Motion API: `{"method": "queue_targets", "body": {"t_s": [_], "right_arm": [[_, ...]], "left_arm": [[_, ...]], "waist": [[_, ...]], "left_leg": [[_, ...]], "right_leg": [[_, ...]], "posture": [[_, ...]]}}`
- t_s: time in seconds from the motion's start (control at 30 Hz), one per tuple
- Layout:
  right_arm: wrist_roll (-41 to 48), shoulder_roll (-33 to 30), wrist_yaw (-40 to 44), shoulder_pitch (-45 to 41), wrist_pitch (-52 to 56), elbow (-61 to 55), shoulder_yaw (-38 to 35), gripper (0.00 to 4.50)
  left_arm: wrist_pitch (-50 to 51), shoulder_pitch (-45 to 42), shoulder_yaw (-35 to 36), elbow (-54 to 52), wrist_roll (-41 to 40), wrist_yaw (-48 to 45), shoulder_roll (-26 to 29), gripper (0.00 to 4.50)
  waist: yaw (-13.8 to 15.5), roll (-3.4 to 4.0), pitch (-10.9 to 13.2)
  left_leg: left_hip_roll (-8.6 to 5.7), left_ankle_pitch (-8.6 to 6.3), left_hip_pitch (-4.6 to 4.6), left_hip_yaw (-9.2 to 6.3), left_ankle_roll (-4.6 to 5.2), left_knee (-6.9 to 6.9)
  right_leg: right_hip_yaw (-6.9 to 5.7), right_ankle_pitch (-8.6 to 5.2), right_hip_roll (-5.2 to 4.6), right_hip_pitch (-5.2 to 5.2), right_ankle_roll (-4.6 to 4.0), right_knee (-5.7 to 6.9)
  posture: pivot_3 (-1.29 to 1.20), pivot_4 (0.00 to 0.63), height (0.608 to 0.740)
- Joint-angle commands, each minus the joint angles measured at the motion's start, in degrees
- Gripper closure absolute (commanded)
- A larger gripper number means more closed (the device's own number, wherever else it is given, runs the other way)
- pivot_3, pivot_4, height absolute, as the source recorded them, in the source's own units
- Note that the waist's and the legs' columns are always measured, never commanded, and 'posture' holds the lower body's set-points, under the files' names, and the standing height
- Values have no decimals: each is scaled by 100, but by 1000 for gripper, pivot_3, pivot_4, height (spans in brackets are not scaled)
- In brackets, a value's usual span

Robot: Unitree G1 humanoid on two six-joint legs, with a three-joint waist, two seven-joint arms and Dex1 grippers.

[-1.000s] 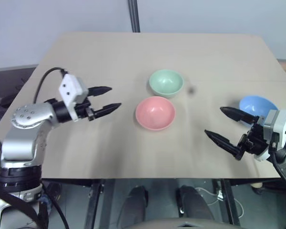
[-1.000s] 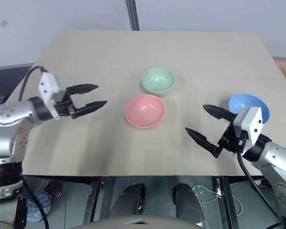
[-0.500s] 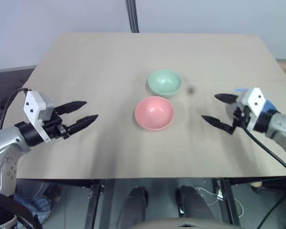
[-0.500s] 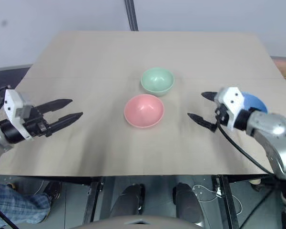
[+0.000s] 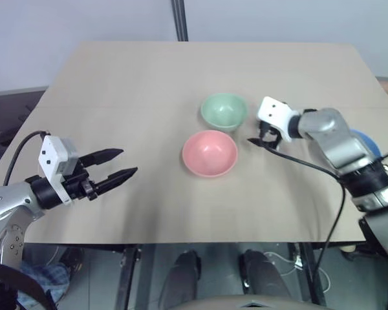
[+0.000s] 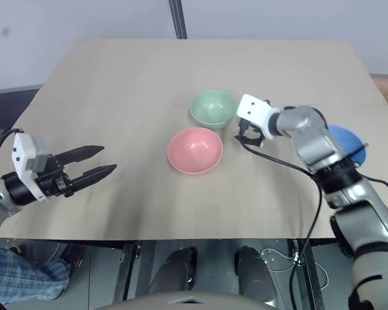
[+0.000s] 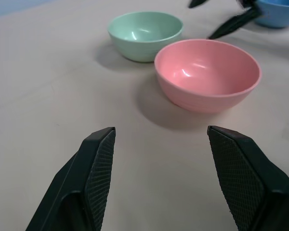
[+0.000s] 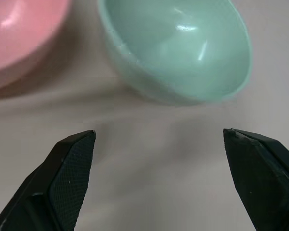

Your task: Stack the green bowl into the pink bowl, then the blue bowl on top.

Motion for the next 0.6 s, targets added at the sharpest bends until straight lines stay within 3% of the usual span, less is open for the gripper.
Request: {"method": "queue_targets", "body": {"t_s": [0.03,0.57,0.6], "right_arm": [[-420,207,0,-436,-566,413,85,51],[-1629,1032,174,-934,-1998,1656,502,51],[-1673,1057,174,-952,-2026,1707,492,302]], "left_arm": [[-17,-2,167,-186,-101,40,67,1284],[52,132,248,-279,-186,-39,187,1284],[48,152,254,-288,-184,-47,189,1227]], "waist": [[4,1,0],[-5,3,2],[-8,3,2]], "left_leg": [[0,0,0,0,0,-2],[-2,1,-3,2,-1,-8],[-2,1,-3,2,-1,-8]], "right_leg": [[0,0,0,-1,0,0],[1,0,0,-12,-1,6],[2,0,0,-12,-1,6]], "posture": [[0,150,740],[0,150,740],[0,150,740]]}}
